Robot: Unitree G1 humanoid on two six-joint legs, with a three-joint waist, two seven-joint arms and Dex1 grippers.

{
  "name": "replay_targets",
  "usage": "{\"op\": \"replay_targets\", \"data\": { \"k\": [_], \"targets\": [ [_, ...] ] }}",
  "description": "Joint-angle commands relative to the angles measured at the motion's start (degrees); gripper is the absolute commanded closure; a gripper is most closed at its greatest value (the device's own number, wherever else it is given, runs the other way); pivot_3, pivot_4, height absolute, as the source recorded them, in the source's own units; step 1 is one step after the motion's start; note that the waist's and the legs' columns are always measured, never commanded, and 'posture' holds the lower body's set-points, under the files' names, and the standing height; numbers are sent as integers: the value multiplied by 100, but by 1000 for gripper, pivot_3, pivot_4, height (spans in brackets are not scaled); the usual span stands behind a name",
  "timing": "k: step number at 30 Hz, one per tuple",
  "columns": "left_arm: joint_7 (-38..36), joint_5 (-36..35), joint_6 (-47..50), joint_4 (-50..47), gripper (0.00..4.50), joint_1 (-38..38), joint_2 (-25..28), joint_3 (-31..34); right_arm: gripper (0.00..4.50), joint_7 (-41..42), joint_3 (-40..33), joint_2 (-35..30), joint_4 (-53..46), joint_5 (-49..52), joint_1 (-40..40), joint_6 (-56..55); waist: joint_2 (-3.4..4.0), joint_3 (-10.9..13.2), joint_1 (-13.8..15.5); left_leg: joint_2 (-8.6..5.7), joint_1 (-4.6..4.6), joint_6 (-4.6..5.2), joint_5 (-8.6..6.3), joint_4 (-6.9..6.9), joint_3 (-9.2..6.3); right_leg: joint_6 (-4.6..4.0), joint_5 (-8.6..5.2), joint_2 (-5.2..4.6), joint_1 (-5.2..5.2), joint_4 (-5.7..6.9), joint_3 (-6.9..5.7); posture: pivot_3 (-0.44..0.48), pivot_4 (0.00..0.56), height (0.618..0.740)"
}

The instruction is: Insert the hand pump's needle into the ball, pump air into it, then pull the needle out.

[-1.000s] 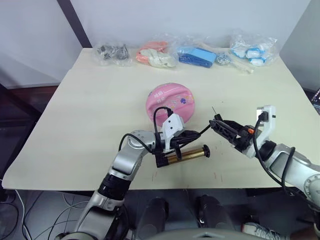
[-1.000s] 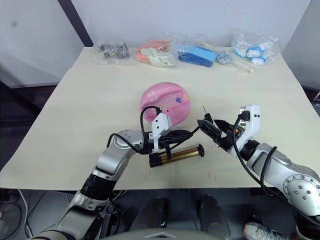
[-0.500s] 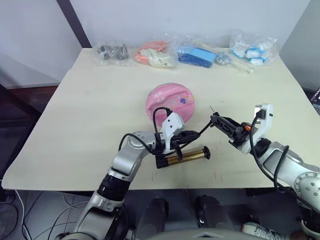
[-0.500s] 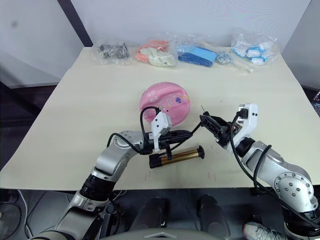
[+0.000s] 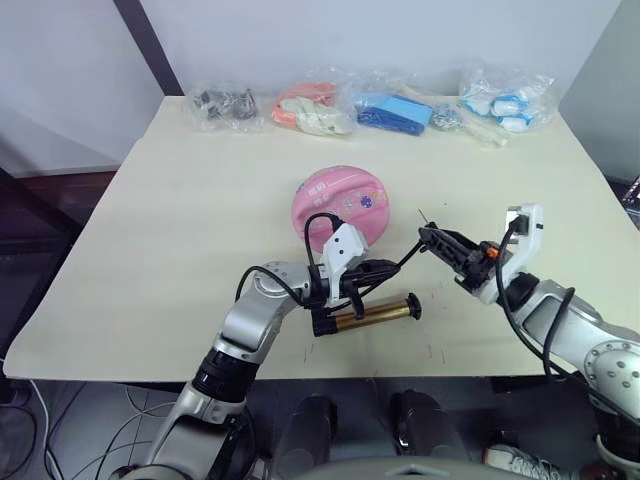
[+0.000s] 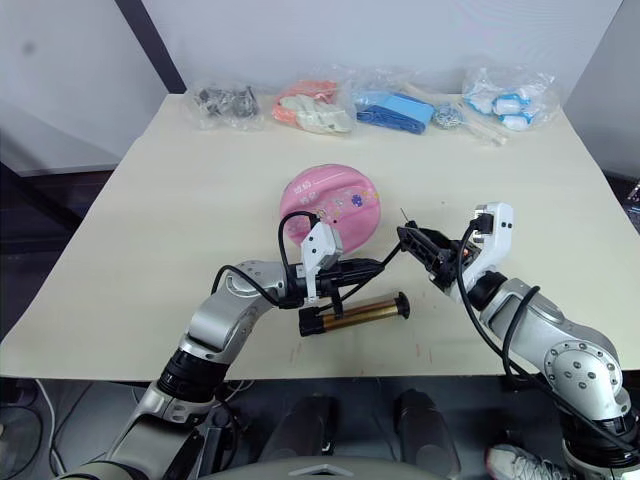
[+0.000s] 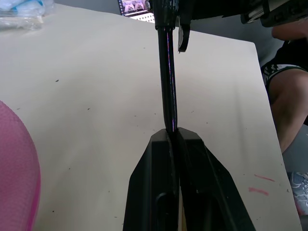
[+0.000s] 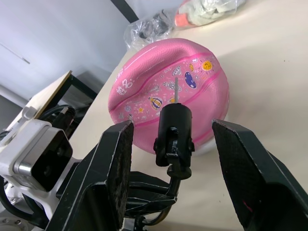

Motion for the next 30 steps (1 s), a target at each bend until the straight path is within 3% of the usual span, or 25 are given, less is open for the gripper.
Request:
{"op": "replay_targets", "data": {
  "k": [1, 12, 30],
  "targets": [
    [-40, -146, -32, -290, 4500, 8, 13, 26, 1842, 89, -96, -43, -78, 82, -80, 64, 0, 0, 0, 0, 0, 0, 0, 0, 0, 0, 0, 0, 0, 0, 0, 0, 150, 740],
    [-74, -161, -14, -331, 4500, 20, 40, 10, 1842, 137, -152, -12, -37, 184, -155, 144, 0, 0, 0, 0, -1, 0, 0, 0, 0, 0, 0, 0, 0, -1, 0, 0, 150, 740],
    [-68, -211, -44, -385, 4500, 55, 95, -35, 1842, 353, -274, -545, 346, 588, -536, 571, 0, 1, 0, 0, -3, 0, 0, -1, 0, 0, 0, 0, 0, -3, 0, 0, 150, 740]
  ]
}}
